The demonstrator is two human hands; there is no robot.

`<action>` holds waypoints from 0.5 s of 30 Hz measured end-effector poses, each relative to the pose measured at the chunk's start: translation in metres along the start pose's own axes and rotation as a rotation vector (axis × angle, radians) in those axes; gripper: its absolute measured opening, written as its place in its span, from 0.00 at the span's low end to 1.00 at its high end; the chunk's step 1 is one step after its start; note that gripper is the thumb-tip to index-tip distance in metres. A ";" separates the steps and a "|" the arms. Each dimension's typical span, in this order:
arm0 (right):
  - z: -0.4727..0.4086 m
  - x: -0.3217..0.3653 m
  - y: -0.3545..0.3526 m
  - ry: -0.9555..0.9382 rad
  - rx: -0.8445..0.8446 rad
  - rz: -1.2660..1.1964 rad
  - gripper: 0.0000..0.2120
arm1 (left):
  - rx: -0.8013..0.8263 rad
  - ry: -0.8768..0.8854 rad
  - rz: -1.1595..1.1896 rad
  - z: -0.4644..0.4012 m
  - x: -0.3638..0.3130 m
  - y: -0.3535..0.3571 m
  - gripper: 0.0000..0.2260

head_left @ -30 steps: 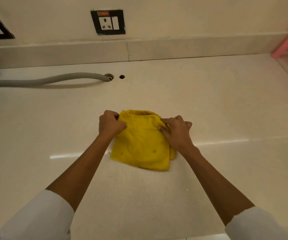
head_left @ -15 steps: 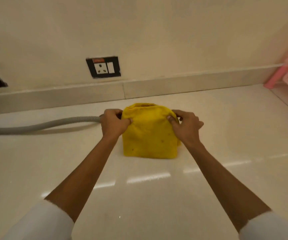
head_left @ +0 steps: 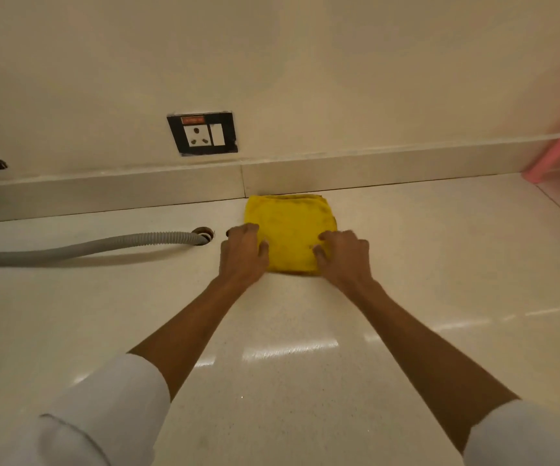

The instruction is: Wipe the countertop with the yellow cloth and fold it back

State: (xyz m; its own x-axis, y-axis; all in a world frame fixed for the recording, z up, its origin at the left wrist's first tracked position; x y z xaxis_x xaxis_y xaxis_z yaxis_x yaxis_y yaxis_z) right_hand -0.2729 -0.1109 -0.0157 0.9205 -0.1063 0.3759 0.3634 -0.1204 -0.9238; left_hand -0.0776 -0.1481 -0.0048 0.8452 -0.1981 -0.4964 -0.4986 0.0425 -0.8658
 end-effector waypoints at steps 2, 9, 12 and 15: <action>0.008 0.011 0.015 -0.070 0.041 0.099 0.16 | 0.079 0.075 -0.113 0.006 -0.007 0.014 0.20; 0.007 0.006 0.031 -0.141 0.169 0.260 0.27 | 0.347 0.105 -0.263 0.021 -0.005 0.046 0.27; 0.003 0.005 0.026 -0.138 0.204 0.293 0.28 | 0.407 0.092 -0.237 0.025 -0.007 0.044 0.28; 0.003 0.013 0.015 -0.122 0.197 0.253 0.27 | 0.391 0.085 -0.195 0.035 -0.005 0.033 0.29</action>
State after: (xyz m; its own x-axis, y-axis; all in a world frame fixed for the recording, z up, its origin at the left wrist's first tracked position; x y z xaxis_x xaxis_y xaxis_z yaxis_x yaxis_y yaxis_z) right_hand -0.2553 -0.1108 -0.0250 0.9910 0.0120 0.1330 0.1315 0.0890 -0.9873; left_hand -0.0920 -0.1110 -0.0329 0.8891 -0.3182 -0.3290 -0.2074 0.3605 -0.9094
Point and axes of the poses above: each hand's wrist, its own z-axis away from the middle knuckle, its own y-axis out of the palm, x = y × z, the point moved 8 cm from there along -z, towards the middle knuckle
